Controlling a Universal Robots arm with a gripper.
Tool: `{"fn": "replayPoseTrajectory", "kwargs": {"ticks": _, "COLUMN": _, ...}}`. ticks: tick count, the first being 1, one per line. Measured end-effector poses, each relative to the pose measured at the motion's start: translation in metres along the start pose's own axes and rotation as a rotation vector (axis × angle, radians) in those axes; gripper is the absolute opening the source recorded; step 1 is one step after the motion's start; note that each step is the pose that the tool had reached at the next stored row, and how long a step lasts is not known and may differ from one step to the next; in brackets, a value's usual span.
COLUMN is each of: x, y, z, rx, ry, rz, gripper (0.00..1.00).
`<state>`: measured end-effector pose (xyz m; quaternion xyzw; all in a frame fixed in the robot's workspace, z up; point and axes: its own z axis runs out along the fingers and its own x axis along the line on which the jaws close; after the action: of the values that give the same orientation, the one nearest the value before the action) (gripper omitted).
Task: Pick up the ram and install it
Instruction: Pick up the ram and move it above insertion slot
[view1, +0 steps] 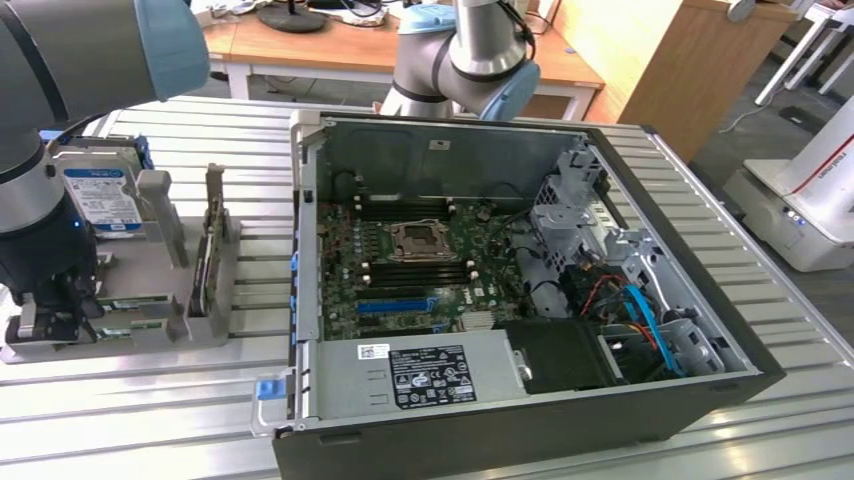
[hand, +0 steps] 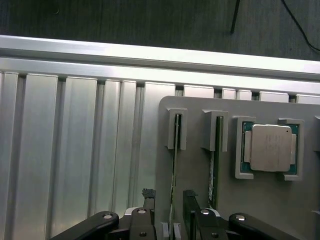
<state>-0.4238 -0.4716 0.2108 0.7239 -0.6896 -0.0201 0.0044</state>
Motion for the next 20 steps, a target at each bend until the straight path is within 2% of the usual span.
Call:
{"fn": "replayPoseTrajectory", "kwargs": {"ticks": 16, "x": 0.002, "y": -0.0128, "z": 0.0009, "rx": -0.0002, "ry": -0.0016, "rz": 0.000, "gripper": 0.36}}
{"fn": "replayPoseTrajectory", "kwargs": {"ticks": 20, "x": 0.003, "y": -0.0131, "z": 0.0011, "rx": -0.0003, "ry": -0.0021, "rz": 0.000, "gripper": 0.36}}
